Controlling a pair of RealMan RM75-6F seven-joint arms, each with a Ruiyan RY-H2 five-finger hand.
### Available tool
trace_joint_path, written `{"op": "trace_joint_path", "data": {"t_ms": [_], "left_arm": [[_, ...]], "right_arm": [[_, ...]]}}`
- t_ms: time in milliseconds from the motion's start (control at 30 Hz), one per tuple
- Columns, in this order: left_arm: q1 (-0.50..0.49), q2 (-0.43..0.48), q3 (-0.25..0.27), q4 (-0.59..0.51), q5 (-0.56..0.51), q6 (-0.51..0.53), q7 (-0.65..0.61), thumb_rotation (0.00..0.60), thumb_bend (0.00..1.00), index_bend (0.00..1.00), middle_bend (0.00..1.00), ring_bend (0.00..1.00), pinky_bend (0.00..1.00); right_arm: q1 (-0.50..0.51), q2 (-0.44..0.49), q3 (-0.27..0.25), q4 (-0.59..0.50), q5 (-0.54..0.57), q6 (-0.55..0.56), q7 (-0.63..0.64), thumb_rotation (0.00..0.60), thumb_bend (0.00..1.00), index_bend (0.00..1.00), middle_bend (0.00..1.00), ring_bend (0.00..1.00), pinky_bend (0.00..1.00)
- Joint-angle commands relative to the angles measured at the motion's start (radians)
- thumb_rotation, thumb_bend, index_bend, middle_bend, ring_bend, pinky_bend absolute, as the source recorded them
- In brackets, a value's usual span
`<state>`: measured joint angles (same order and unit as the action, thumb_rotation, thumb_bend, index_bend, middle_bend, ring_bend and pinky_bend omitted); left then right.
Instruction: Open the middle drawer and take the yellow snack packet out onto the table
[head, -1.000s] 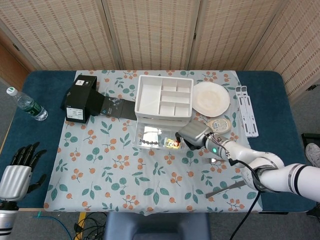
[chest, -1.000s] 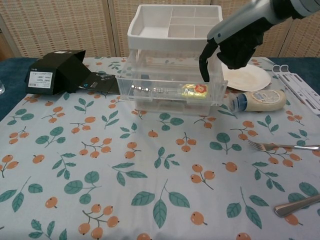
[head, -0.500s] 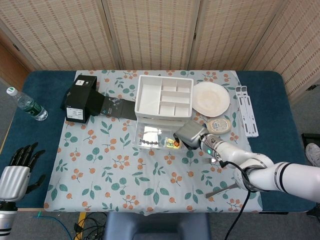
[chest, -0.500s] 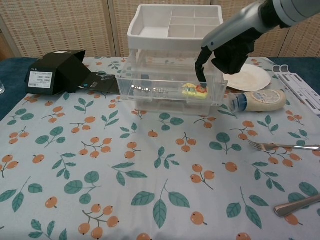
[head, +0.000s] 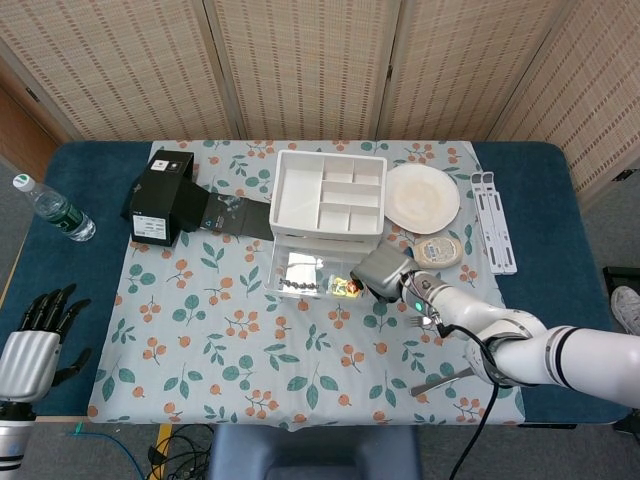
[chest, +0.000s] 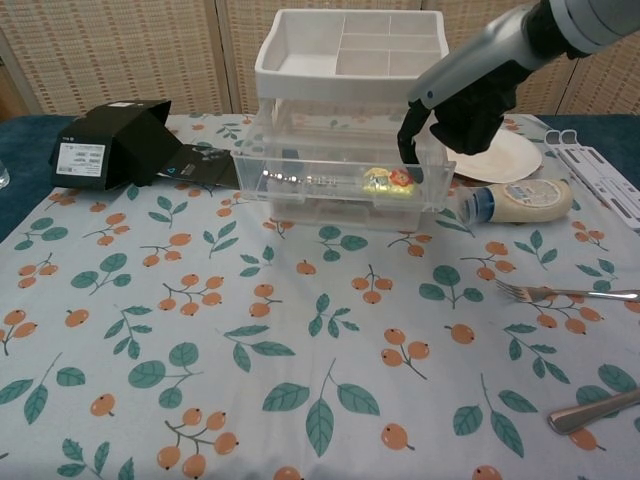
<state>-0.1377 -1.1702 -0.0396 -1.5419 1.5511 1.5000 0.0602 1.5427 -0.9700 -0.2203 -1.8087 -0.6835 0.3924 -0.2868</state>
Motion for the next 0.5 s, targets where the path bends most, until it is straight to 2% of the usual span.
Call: {"op": "trace_joint_path", "data": {"t_ms": [33, 500], "left_arm": [[-0.001, 0.000, 0.000, 0.000, 0.000, 0.000, 0.000, 0.600, 0.27, 0.18, 0.07, 0.07, 0.09], [0.005, -0.001, 0.000, 0.003, 0.001, 0.009, -0.004, 0.600, 0.27, 0.18, 0.07, 0.06, 0.09]], "right_arm": [[0.011, -0.012, -0.008, 0.004, 0.007, 0.002, -0.004, 0.600, 1.00, 0.34, 1.00, 1.00, 1.00], [0.033, -0.075, 0.006, 0.032, 0.054, 0.068, 0.001, 0.600, 1.00, 0.34, 1.00, 1.00, 1.00]]}}
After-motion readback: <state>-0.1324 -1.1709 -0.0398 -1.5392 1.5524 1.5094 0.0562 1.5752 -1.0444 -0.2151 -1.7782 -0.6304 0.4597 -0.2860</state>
